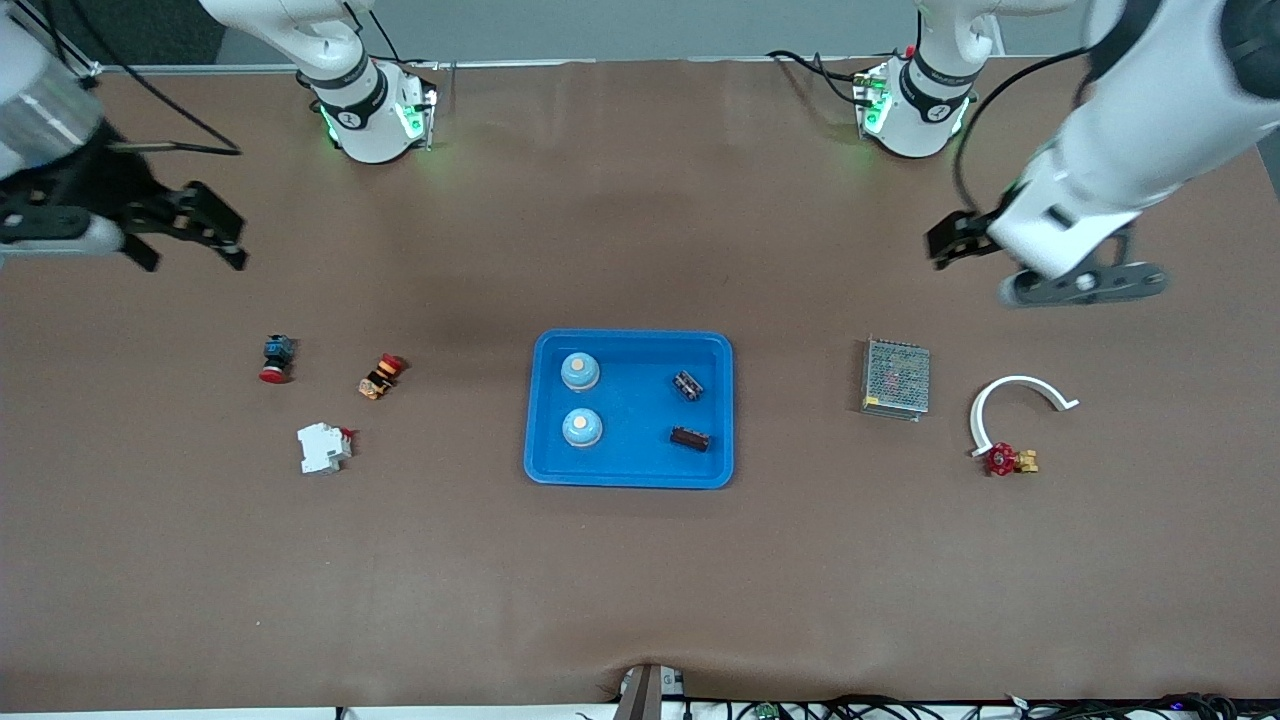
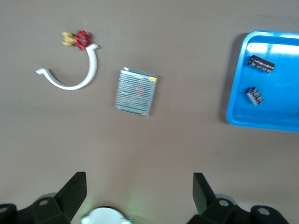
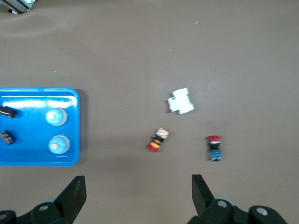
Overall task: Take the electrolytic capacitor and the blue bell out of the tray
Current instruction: 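Reach both grippers down toward the blue tray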
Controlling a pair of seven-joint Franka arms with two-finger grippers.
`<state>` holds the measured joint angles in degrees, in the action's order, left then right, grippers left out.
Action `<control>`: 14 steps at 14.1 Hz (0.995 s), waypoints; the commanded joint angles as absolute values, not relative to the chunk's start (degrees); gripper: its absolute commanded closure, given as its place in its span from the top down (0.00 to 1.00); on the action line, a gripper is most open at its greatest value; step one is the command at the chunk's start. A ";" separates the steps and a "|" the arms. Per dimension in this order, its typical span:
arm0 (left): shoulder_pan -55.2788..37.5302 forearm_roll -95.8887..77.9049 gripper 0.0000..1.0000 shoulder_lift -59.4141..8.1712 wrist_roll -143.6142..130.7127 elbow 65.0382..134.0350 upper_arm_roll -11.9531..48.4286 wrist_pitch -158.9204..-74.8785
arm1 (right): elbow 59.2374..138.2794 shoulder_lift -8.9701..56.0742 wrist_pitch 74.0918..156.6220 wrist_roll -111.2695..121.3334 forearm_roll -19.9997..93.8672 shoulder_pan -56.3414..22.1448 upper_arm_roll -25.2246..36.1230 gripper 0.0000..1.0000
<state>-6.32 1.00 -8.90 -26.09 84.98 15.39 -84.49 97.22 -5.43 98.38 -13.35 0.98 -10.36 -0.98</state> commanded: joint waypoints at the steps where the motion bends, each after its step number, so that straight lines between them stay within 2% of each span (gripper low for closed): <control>1: -11.15 2.11 1.00 -14.57 -35.91 84.11 15.64 -88.31 | 96.24 -0.99 100.53 -19.31 1.58 -15.01 -0.44 1.00; 7: -19.33 2.81 1.00 -28.28 -54.21 84.02 15.64 -107.11 | 96.42 9.91 107.83 -27.77 1.58 -24.68 -0.44 1.00; 11: -22.76 3.08 0.99 -36.10 -63.95 83.94 15.64 -117.22 | 96.59 17.56 117.23 -27.95 6.41 -27.59 -0.35 1.00; 12: -23.72 3.16 0.96 -37.95 -66.77 83.85 15.47 -119.42 | 96.68 19.06 119.16 -28.04 6.42 -28.90 -0.35 1.00; 14: -24.95 3.52 0.84 -40.42 -71.00 83.85 15.38 -122.42 | 96.59 21.96 121.89 -28.04 6.42 -30.06 -0.35 1.00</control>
